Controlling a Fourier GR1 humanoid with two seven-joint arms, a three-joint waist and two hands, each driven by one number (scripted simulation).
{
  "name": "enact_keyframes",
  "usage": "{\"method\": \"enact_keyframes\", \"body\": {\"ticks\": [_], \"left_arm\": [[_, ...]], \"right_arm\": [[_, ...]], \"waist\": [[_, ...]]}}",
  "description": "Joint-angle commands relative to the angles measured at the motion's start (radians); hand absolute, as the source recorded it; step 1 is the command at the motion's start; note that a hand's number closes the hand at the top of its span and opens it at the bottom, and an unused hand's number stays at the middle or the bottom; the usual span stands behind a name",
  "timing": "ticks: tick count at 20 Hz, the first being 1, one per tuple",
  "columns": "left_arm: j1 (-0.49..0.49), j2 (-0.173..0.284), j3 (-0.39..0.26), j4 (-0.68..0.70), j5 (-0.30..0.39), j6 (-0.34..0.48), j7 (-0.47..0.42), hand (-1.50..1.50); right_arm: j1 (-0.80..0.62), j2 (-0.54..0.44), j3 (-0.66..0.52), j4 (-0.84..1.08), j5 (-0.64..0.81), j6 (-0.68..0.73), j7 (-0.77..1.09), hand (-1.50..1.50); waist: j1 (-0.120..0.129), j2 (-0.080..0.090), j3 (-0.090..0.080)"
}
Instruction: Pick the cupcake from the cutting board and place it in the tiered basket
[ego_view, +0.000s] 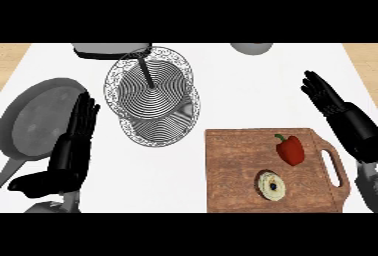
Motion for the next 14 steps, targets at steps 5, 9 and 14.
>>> {"method": "enact_keyframes", "body": {"ticks": [5,9,14], "left_arm": [[-0.046,0.036,-0.041,0.130,0.002,-0.135,0.041,0.00],[-0.054,0.028,-0.076,0.205,0.039,-0.221,0.058,0.00],[-0.049,0.021,-0.082,0.172,0.023,-0.231,0.104,0.00]], "right_arm": [[-0.005,0.324,0.094,0.022,0.150,-0.407,0.145,-1.50],[0.059,0.470,0.167,0.118,0.259,-0.583,0.137,-1.50],[0.041,0.533,0.266,0.069,0.441,-0.762,0.028,-1.50]], "waist": [[-0.016,-0.015,-0.006],[-0.019,-0.008,-0.005],[-0.006,-0.022,-0.004]]}}
